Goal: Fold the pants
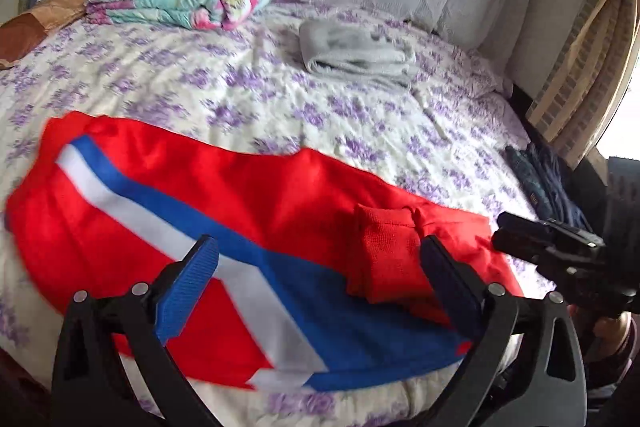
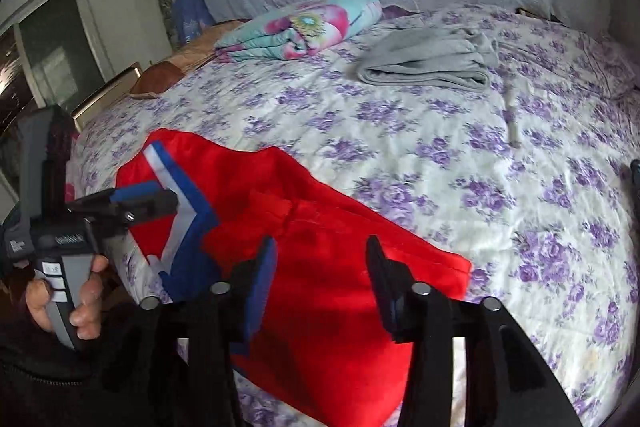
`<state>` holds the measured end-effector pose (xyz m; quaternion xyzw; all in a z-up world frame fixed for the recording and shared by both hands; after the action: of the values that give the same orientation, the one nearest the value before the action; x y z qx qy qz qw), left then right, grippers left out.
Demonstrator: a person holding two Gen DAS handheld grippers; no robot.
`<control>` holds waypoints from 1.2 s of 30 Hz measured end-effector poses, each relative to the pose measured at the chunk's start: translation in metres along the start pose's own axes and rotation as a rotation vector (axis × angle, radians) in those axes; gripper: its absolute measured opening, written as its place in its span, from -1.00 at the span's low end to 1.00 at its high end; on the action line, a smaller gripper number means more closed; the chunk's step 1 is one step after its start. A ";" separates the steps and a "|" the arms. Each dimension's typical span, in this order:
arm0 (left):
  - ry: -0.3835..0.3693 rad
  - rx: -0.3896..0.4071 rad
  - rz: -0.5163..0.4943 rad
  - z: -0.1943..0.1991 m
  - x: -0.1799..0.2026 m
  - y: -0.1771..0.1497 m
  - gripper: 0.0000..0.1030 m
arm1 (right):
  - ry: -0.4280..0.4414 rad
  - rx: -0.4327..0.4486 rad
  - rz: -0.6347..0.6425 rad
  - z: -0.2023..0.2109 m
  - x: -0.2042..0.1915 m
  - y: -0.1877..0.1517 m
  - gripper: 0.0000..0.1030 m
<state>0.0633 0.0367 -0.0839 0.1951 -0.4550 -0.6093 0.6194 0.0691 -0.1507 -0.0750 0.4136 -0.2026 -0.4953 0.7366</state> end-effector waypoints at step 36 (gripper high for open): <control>0.028 0.133 0.502 0.009 -0.136 0.016 -0.70 | 0.008 0.250 -0.217 0.069 0.040 -0.029 0.17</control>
<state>0.0869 0.1688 -0.1109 0.1247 -0.5194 -0.4024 0.7435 0.0210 -0.2195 -0.0636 0.5234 -0.2136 -0.5412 0.6225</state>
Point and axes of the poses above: each gripper's, at about its wrist camera, not at the fingertips, and z roughly against the way its jaws point, x to its right, y to its top, the point moved 9 cm from there along -z, roughly the way its jaws point, and after that the axes turned 9 degrees about x, right-handed, at the moved point
